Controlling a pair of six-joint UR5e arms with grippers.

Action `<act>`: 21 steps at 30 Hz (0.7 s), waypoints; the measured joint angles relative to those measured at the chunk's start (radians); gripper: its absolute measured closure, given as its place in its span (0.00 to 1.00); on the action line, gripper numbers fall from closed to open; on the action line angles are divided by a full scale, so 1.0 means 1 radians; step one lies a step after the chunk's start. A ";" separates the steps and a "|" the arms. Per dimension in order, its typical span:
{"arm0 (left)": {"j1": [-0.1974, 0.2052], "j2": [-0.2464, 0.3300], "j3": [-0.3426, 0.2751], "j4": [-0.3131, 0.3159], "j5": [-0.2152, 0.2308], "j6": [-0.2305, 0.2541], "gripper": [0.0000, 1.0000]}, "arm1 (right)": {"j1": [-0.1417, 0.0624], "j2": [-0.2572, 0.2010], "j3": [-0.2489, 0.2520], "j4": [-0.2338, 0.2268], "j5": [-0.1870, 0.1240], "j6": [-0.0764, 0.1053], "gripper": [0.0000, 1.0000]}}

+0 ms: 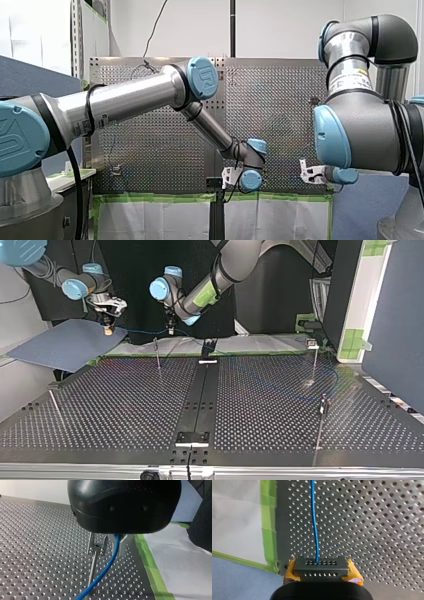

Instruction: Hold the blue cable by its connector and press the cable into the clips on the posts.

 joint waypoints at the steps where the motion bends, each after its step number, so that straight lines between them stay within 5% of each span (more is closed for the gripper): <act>1: 0.000 0.000 0.001 0.000 0.000 0.000 1.00 | 0.000 -0.002 0.000 -0.002 0.000 0.004 1.00; 14: 0.009 0.000 0.020 0.038 0.024 0.007 1.00 | 0.003 -0.005 -0.003 -0.051 -0.016 0.057 1.00; 21: 0.022 -0.010 0.032 0.051 0.054 0.014 1.00 | 0.008 -0.005 -0.005 -0.068 -0.030 0.070 1.00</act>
